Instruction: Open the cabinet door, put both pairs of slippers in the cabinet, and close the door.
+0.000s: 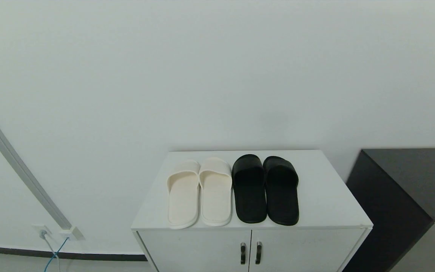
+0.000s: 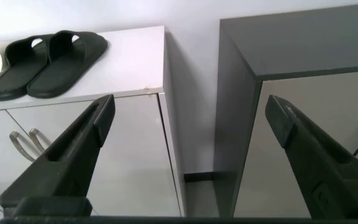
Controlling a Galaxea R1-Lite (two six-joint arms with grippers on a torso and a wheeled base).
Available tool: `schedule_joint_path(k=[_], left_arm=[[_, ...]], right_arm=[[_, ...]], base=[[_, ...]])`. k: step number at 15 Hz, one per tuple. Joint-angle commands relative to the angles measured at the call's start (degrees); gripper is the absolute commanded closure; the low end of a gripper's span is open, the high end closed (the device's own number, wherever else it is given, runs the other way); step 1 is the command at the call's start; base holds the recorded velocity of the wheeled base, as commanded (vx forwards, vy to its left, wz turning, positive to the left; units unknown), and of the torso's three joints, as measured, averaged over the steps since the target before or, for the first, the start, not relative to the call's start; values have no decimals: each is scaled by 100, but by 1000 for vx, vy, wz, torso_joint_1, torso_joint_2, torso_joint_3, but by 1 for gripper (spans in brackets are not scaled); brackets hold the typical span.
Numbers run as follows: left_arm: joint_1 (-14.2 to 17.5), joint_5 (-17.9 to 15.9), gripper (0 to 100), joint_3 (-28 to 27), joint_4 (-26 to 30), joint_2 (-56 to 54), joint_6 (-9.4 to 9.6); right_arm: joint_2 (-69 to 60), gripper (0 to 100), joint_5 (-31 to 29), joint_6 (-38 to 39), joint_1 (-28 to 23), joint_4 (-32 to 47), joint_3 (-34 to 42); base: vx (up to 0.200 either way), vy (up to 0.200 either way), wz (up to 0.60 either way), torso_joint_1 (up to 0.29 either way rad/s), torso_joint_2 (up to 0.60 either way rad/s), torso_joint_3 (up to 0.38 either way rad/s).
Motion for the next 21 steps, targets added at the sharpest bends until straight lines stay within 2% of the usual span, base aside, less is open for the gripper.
schedule_joint_path(k=[1, 7, 9, 11, 14, 16, 17, 19, 21], left_arm=[[1, 6, 100, 1, 2, 7, 0], [1, 15, 100, 1, 2, 7, -9], [1, 6, 100, 1, 2, 7, -18], [1, 6, 100, 1, 2, 7, -18], [1, 15, 100, 1, 2, 7, -18], [1, 15, 100, 1, 2, 7, -18], [1, 6, 100, 1, 2, 7, -9], [1, 6, 100, 1, 2, 7, -18], [1, 6, 100, 1, 2, 7, -18]], right_arm=[[9, 0, 11, -9, 1, -2, 0], [9, 0, 20, -9, 1, -2, 0], [79, 0, 187, -115, 27, 7, -62], [615, 0, 266, 88, 45, 60, -712], [2259, 0, 1048, -9, 71, -187, -861], [3261, 0, 1198, -27, 159, -652, -1037], [3964, 0, 1162, -167, 440, -1294, -1081], [4658, 0, 934, -123, 1020, -1760, -1239], [5722, 0, 213, 246, 2145, -2155, -1547]], base=[[0, 0, 0, 0, 0, 0], [0, 0, 0, 0, 0, 0], [0, 0, 0, 0, 0, 0], [0, 0, 0, 0, 0, 0], [0, 0, 0, 0, 0, 0], [0, 0, 0, 0, 0, 0], [0, 0, 0, 0, 0, 0], [0, 0, 0, 0, 0, 0], [0, 0, 0, 0, 0, 0]])
